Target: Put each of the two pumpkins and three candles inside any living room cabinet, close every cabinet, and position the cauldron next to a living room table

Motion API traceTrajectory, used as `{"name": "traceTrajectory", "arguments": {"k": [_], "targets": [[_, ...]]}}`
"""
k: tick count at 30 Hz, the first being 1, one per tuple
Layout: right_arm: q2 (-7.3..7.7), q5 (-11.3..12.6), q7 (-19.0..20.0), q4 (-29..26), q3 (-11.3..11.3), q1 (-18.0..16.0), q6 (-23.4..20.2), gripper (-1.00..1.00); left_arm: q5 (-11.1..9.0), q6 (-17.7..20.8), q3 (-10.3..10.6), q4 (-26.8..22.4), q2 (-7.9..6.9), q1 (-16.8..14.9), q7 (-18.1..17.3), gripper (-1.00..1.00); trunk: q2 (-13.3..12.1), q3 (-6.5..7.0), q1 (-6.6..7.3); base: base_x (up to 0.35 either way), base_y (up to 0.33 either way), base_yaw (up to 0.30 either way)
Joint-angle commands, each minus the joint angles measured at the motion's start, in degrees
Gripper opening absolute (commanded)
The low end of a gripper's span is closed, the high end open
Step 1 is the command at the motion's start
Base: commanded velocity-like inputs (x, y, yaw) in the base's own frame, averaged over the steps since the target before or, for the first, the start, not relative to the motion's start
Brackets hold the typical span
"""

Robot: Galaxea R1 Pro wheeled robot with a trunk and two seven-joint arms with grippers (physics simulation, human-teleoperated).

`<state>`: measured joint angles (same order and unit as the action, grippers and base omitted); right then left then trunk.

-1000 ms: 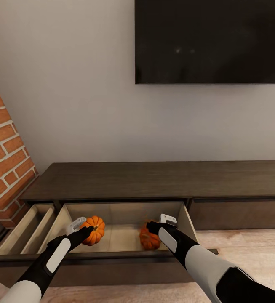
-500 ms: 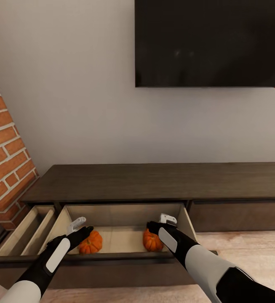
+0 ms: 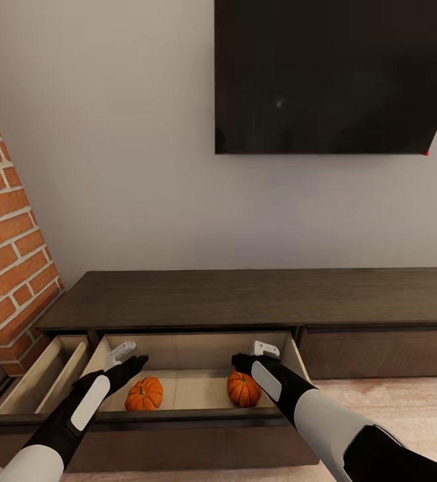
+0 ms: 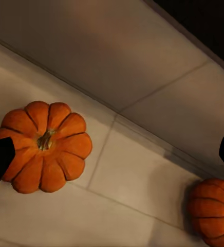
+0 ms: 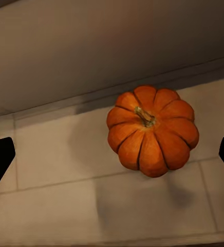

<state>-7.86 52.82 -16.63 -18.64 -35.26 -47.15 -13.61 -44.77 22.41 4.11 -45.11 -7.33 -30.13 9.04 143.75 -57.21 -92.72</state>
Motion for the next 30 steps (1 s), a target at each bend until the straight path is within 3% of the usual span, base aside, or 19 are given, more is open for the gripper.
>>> {"name": "traceTrajectory", "arguments": {"k": [1, 6, 18, 25, 30], "targets": [[0.04, 0.39, -0.43, -0.13, -0.43, -0.05, -0.35, 1.00, -0.66, 0.06, 0.25, -0.19, -0.10, -0.02, 0.48, 1.00, 0.03, -0.06, 0.01, 0.000, 0.000, 0.000], [0.04, 0.44, -0.42, -0.16, -0.42, -0.05, -0.61, 1.00, -0.75, 0.08, 0.10, -3.04, -0.21, 0.03, 0.28, 1.00, 0.03, -0.06, 0.01, -0.021, 0.003, 0.000], [0.04, 0.47, -0.42, -0.16, -0.42, -0.05, -0.61, 1.00, -0.96, 0.09, 0.09, -4.39, -0.24, 0.06, 0.10, 1.00, 0.03, -0.06, 0.01, -0.161, 0.030, 0.000], [0.04, 0.45, -0.42, -0.16, -0.42, -0.05, -0.54, 1.00, -1.99, 0.56, -0.13, -4.84, -0.19, 0.07, 0.43, 1.00, -0.07, 1.49, 0.19, -0.003, 0.000, 0.000], [0.04, 0.40, -0.42, -0.16, -0.42, -0.05, -0.51, 1.00, -3.56, 3.45, -0.06, -4.89, -0.27, 0.07, 0.45, 1.00, -0.14, 2.60, 0.32, 0.000, 0.000, 0.000]]}}
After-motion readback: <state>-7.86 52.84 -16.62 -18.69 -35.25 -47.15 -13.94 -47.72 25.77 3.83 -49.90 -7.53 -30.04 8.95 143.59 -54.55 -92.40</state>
